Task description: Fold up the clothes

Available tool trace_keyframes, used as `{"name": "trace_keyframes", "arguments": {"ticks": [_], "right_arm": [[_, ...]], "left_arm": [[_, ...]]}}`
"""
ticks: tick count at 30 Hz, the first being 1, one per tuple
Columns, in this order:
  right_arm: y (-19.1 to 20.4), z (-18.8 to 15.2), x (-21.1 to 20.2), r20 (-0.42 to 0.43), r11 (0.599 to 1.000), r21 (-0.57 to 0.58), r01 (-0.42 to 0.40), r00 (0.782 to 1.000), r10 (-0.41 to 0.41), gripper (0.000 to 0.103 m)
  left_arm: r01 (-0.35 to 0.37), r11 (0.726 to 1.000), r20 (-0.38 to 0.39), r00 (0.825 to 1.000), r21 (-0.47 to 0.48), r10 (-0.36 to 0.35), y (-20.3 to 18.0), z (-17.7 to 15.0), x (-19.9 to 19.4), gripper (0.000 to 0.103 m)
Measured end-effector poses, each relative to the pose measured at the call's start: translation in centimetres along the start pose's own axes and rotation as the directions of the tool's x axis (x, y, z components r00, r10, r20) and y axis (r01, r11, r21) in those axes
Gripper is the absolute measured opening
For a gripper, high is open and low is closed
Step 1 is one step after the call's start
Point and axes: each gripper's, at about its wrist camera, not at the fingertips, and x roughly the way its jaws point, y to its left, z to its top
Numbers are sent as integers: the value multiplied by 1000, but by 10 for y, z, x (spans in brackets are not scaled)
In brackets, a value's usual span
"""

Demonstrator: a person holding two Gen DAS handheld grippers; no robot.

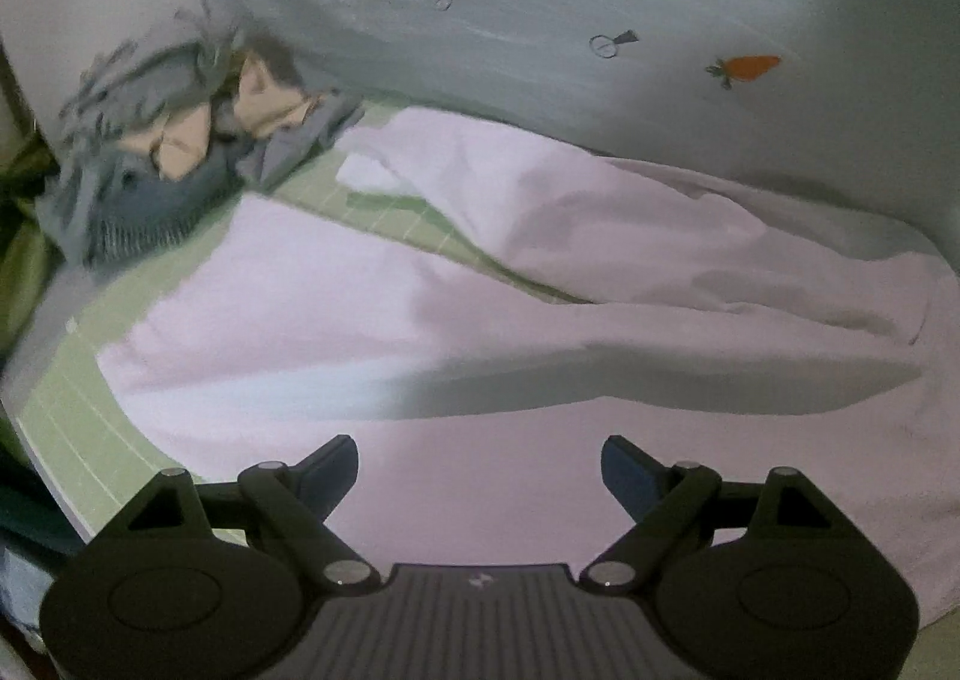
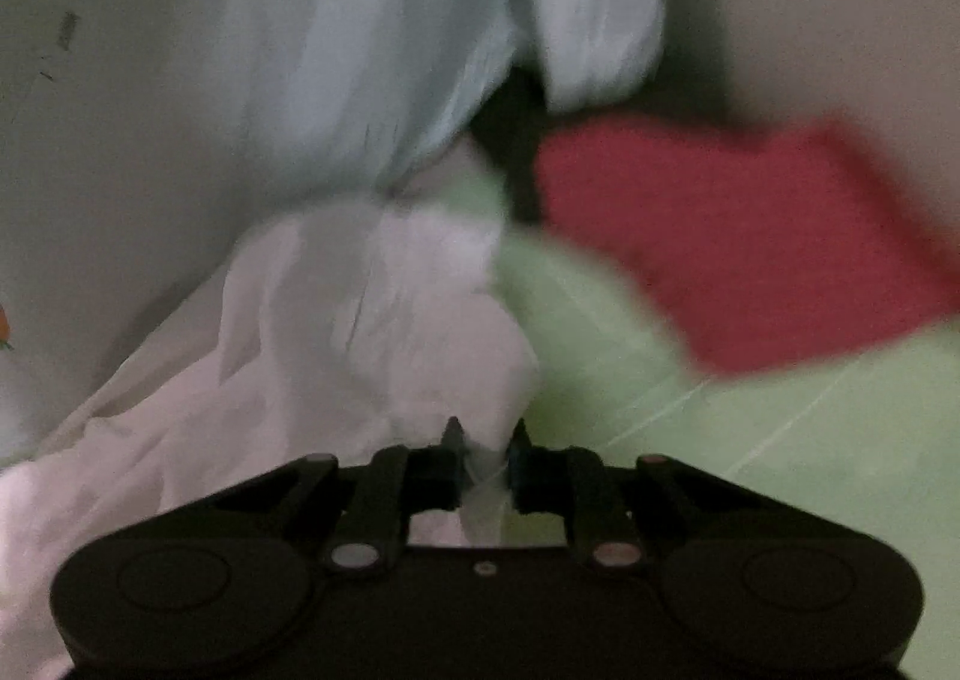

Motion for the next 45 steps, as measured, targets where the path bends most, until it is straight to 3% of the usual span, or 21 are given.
{"name": "trace_keyframes", "arguments": {"ticks": [3,5,6,8,10,11,13,17,26,32,37,40,42,43,45], "right_arm": [[-12,0,-40,71,988,-80,134,989,-129,14],[-27,-13,-26,-17,969,-120,216,975,-220,20],[-38,-19,-16,-98,969,-88,230,966,-238,21],[-57,-28,-19,-155,972,68,225,965,-212,29],[-57,-38,-27,-163,972,122,203,970,-182,65],[-53,-43,-31,-163,974,124,191,972,-170,71],[-45,-54,-38,-171,978,125,170,974,-148,70],[-14,-77,-48,-208,975,119,186,965,-158,80],[51,-134,-61,-283,970,83,230,938,-198,82],[95,-151,-62,-264,948,56,312,921,-287,84],[119,-159,-57,-242,922,80,378,905,-350,88],[128,-161,-55,-235,910,91,406,896,-376,88],[131,-161,-54,-239,902,103,419,891,-386,87],[133,-161,-54,-237,902,102,420,891,-388,81],[138,-160,-56,-226,906,70,417,891,-393,64]], "left_arm": [[-2,1000,-15,1000,6,2,5,-9,0,91],[16,1000,-58,998,-18,-17,14,-15,3,91],[9,999,-74,997,-32,-11,20,-17,4,91],[-7,998,-84,996,-67,2,35,-20,1,91],[-17,994,-92,996,-112,7,54,-20,1,92],[-21,990,-100,995,-142,7,66,-20,2,92],[-23,977,-113,994,-213,-1,91,-14,5,92],[-51,945,-145,989,-322,4,148,-3,24,93],[-128,889,-225,974,-439,29,262,-3,98,93],[-114,891,-231,973,-440,10,310,12,143,93],[-73,917,-228,973,-392,-21,320,25,171,91],[-46,935,-206,978,-351,-29,318,28,174,82],[-50,944,-184,983,-327,-12,314,29,172,60],[-53,945,-174,985,-323,-4,314,29,171,55],[-61,944,-153,988,-325,11,316,28,169,24]]}}
